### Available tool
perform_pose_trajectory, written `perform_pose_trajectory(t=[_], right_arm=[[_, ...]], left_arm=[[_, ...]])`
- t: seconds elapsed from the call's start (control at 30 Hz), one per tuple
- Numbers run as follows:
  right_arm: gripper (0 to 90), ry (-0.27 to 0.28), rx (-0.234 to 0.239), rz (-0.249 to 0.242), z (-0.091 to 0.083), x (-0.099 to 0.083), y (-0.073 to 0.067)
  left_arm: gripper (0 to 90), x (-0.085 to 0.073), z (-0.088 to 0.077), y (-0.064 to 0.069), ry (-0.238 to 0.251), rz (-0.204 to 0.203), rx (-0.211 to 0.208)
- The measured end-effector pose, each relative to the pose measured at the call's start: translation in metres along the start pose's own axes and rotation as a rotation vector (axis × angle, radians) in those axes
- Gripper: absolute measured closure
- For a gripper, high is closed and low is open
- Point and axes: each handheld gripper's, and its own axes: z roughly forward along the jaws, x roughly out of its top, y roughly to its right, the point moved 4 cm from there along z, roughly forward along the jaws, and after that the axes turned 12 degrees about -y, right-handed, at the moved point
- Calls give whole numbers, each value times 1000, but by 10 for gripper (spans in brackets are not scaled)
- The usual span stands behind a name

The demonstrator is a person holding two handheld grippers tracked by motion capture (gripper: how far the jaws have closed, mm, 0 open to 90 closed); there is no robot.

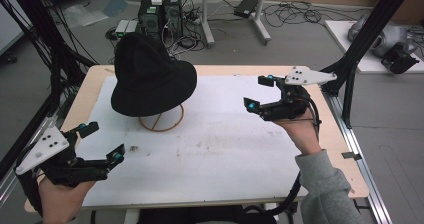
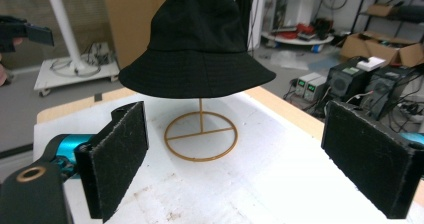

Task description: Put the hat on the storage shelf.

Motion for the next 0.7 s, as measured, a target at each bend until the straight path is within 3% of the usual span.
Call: perform_pose_trajectory(t=[0.13,0.4,0.5,0.7], right_arm=[[108,-16,-14,2,-5,-12,0],[108,-12,17,17,-11,-30,-4],[108,-30,-1,15,-15,-37,-3],[108,-27,-14,61,-19,-47,4]], left_arm=[[17,1,-1,-1,4,-1,2],[17,2,-2,-2,9,-2,1],[17,1,-1,-4,7,-8,3],[18,0,2,-3,1,-5,4]])
